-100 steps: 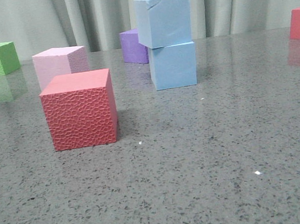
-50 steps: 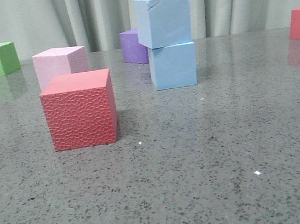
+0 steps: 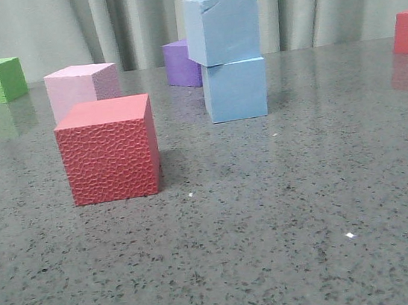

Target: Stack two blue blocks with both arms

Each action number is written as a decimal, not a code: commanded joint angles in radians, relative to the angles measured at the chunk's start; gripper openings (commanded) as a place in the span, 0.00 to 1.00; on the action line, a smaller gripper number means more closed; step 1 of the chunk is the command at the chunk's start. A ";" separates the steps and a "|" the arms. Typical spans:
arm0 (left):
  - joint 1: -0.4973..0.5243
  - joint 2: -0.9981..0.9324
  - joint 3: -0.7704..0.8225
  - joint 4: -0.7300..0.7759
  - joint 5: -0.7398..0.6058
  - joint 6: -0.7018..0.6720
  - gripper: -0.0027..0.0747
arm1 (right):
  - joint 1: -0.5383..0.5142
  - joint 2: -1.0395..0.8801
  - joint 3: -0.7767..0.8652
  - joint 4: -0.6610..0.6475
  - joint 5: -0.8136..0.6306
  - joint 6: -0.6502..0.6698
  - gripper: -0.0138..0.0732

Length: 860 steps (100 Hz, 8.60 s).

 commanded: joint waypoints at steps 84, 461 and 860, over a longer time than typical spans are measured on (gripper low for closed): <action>0.002 0.001 -0.021 -0.004 -0.089 -0.012 0.90 | -0.008 0.004 0.019 -0.019 -0.026 -0.009 0.92; 0.002 -0.416 0.557 -0.041 -0.815 -0.012 0.01 | -0.008 0.004 0.067 -0.015 -0.093 -0.009 0.08; 0.111 -0.546 0.737 -0.050 -0.943 -0.060 0.01 | -0.008 -0.259 0.434 0.018 -0.812 -0.009 0.08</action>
